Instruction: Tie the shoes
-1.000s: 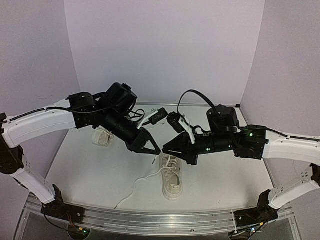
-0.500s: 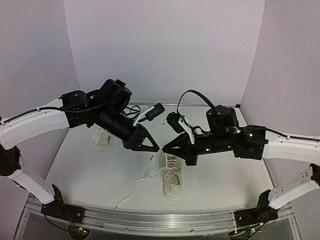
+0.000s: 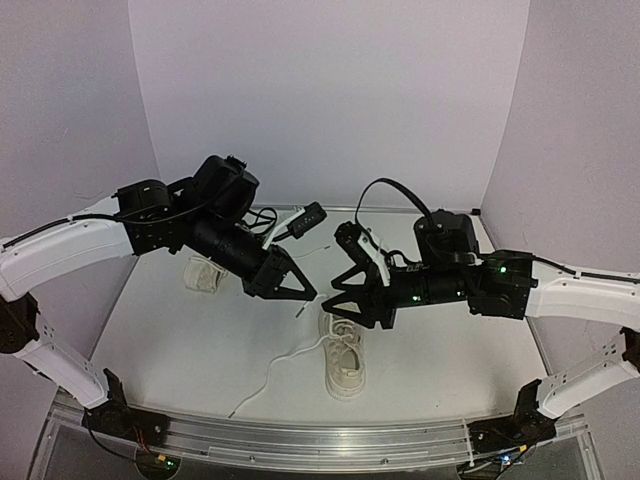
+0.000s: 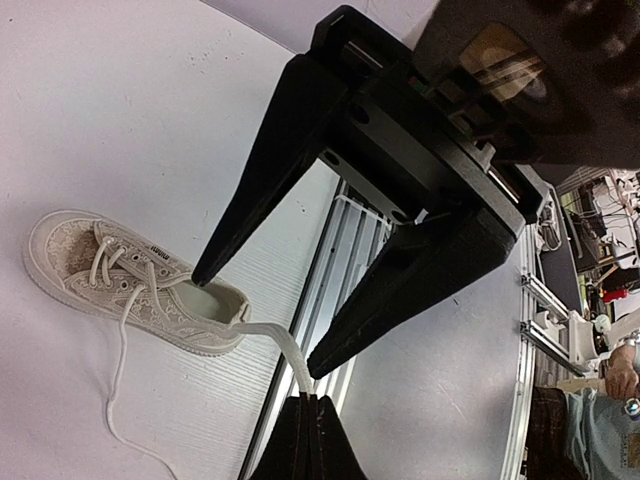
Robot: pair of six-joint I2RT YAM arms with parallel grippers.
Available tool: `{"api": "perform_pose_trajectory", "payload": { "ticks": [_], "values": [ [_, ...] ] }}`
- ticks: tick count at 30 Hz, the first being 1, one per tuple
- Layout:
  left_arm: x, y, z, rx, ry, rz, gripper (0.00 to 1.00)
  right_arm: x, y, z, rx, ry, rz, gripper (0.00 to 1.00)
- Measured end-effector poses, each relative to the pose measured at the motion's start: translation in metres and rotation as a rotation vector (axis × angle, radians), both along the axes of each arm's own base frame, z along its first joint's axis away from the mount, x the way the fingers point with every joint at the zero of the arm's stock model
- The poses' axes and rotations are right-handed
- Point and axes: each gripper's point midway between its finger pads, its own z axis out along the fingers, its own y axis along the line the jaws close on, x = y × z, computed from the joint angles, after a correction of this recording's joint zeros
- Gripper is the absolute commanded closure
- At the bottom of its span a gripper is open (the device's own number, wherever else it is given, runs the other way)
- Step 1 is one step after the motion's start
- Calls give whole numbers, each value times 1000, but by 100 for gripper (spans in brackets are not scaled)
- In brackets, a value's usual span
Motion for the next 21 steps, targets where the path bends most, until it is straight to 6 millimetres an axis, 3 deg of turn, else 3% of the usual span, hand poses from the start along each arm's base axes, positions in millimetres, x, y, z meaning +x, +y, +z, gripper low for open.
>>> {"api": "perform_pose_trajectory", "payload": {
  "ticks": [6, 11, 13, 17, 21],
  "values": [
    [-1, 0, 0, -3, 4, -6, 100, 2, 4, -4, -11, -1, 1, 58],
    [-2, 0, 1, -4, 6, -8, 100, 5, 11, -11, -29, 4, 10, 96],
    [-2, 0, 1, -4, 6, -8, 90, 5, 12, -12, -33, 1, 15, 100],
    [2, 0, -1, 5, -3, 12, 47, 5, 12, -11, -31, 1, 14, 100],
    [12, 8, -9, 36, -28, 91, 32, 15, 2, -1, -18, -23, -63, 100]
  ]
}}
